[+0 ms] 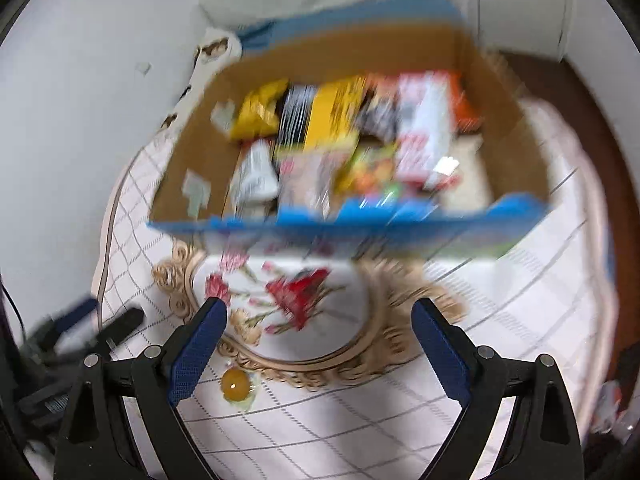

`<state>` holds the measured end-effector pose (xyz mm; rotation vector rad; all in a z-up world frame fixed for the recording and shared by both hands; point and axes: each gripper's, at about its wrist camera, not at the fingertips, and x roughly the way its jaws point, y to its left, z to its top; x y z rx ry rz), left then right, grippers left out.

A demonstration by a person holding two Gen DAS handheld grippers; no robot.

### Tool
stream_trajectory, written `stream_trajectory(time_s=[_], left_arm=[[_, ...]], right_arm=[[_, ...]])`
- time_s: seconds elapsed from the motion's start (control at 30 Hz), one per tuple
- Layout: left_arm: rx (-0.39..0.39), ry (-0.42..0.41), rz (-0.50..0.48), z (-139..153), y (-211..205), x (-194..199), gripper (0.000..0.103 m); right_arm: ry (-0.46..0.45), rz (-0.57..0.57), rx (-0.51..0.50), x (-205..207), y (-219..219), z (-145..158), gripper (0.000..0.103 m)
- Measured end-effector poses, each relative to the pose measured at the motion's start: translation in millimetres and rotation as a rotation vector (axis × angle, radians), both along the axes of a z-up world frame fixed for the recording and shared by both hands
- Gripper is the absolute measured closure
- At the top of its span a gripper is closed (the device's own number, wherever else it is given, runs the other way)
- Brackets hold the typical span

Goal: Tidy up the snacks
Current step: 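Move both tools back over the remaining snacks on the bed, then grasp the orange-yolk packet with left tool while right tool grasps red candy sachet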

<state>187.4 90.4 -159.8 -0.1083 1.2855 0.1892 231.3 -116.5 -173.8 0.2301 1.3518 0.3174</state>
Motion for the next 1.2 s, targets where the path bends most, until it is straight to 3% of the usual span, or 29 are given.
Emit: stream_trajectory(time_s=[0.1, 0.23, 0.37, 0.43, 0.63, 0.8, 0.87, 0.9, 0.93, 1.03, 1.2], left_arm=[[0.000, 0.089, 0.068, -35.4, 21.3, -17.4, 0.001], [-0.002, 0.138, 0.112, -58.4, 35.7, -32.7, 0.001], [-0.028, 0.156, 0.108, -69.3, 34.1, -38.9, 0.001], [-0.047, 0.170, 0.091, -74.5, 28.4, -39.4, 0.001], [-0.124, 0.213, 0.016, -93.5, 1.6, -33.3, 0.001], [-0.166, 0.290, -0.059, -120.8, -26.6, -28.3, 0.001], [-0.186, 0.324, -0.076, -134.0, -34.6, -29.2, 0.010], [-0.194, 0.345, -0.087, -141.1, -38.4, -30.1, 0.025], [-0.175, 0.367, -0.101, -147.8, -42.7, -31.3, 0.033], [-0.146, 0.349, -0.120, -149.2, -47.4, -33.7, 0.047], [-0.143, 0.351, -0.128, -141.4, -49.4, -41.2, 0.049]], right_arm=[[0.054, 0.002, 0.020, 3.8, 16.6, -34.6, 0.024], [0.068, -0.015, 0.011, 12.6, 37.3, -66.8, 0.028], [0.062, -0.005, -0.010, 18.2, 52.6, -81.7, 0.059], [0.035, 0.006, -0.029, 14.5, 54.8, -80.4, 0.064], [0.043, 0.088, -0.090, -18.7, 39.8, -71.7, 0.066], [0.102, 0.084, -0.110, -53.5, 11.0, -75.0, 0.066], [0.125, 0.065, -0.111, -65.6, -0.9, -77.9, 0.066], [0.132, 0.056, -0.111, -69.7, -4.4, -79.3, 0.066], [0.138, 0.049, -0.112, -73.4, -7.2, -81.1, 0.066], [0.162, 0.033, -0.108, -81.4, -10.7, -87.4, 0.066], [0.201, 0.058, -0.117, -93.9, -8.6, -95.6, 0.066]])
